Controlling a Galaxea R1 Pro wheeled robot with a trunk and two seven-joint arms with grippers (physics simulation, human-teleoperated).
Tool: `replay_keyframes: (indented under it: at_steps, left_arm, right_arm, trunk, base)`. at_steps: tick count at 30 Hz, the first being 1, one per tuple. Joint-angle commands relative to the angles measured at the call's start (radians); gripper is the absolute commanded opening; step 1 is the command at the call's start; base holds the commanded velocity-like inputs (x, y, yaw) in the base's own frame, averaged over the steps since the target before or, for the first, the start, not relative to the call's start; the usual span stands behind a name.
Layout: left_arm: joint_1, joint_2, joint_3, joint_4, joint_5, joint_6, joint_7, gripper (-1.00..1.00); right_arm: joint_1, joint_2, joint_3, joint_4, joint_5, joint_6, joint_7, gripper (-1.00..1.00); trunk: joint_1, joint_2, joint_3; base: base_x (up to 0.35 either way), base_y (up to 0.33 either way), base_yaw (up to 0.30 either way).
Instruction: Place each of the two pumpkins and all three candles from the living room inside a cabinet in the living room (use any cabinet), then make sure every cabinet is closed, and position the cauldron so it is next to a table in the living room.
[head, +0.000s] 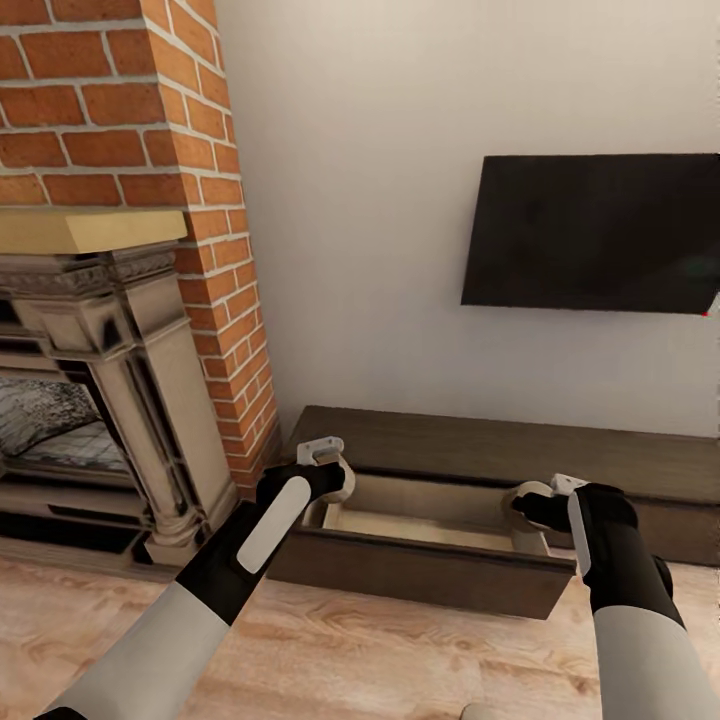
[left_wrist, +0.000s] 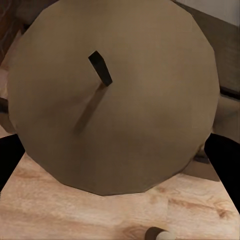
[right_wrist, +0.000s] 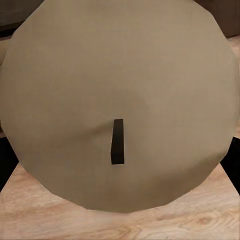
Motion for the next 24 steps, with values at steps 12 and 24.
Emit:
replay_keyframes:
  at_steps: [12, 24]
  left_arm:
    - [0.0, 0.001, 0.001, 0.0, -0.002, 0.001, -0.001, -1.0]
    - [0.0, 0.001, -0.001, 0.0, -0.003, -0.001, -0.002, -1.0]
  right_arm:
    - [0.0, 0.005, 0.001, 0.003, 0.004, -0.011, 0.003, -1.0]
    - [0.0, 0.005, 0.002, -0.001, 0.005, -0.003, 0.002, -1.0]
  trunk:
    - [0.0, 0.0, 0.002]
    - [0.0, 0.0, 0.002]
  base:
    - [0.254, 0.229, -0.031]
    - [0.138, 0.024, 0.0]
